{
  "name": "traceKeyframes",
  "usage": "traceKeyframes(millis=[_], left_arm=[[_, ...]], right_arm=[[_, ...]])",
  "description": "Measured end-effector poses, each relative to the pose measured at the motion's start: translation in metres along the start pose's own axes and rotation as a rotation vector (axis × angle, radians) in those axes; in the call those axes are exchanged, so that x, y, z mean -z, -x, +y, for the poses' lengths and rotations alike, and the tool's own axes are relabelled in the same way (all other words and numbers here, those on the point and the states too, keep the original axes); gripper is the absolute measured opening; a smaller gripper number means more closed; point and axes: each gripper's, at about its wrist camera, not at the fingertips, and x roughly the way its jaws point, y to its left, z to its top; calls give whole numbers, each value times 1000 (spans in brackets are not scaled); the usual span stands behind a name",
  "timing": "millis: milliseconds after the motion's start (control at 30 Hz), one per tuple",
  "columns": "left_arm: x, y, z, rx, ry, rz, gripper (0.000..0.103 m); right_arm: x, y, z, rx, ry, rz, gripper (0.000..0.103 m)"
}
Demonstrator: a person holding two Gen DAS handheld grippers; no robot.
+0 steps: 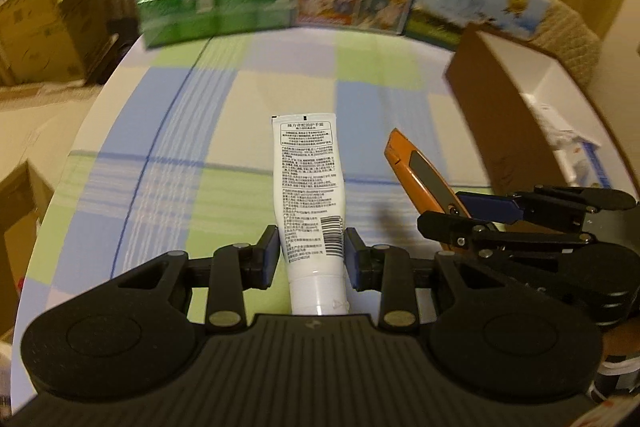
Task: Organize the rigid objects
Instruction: 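Carry the toothpaste tube and orange knife over the cardboard box with both tools, then open both tools to drop the toothpaste tube and knife into the box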
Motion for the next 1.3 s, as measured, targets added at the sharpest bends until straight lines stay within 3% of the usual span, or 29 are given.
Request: traceKeyframes(millis=[367, 700, 967, 1300], left_arm=[[-34, 2, -93, 160, -161, -59, 29], [-86, -34, -195, 310, -257, -63, 29], [-123, -88, -246, 294, -300, -36, 29], [-157, -159, -275, 225, -312, 38, 29]], right_arm=[[-6, 96, -72, 127, -205, -142, 32], [-16, 147, -166, 265, -363, -220, 32], [-38, 137, -236, 279, -461, -222, 32], [-61, 81, -297, 287, -543, -133, 32]])
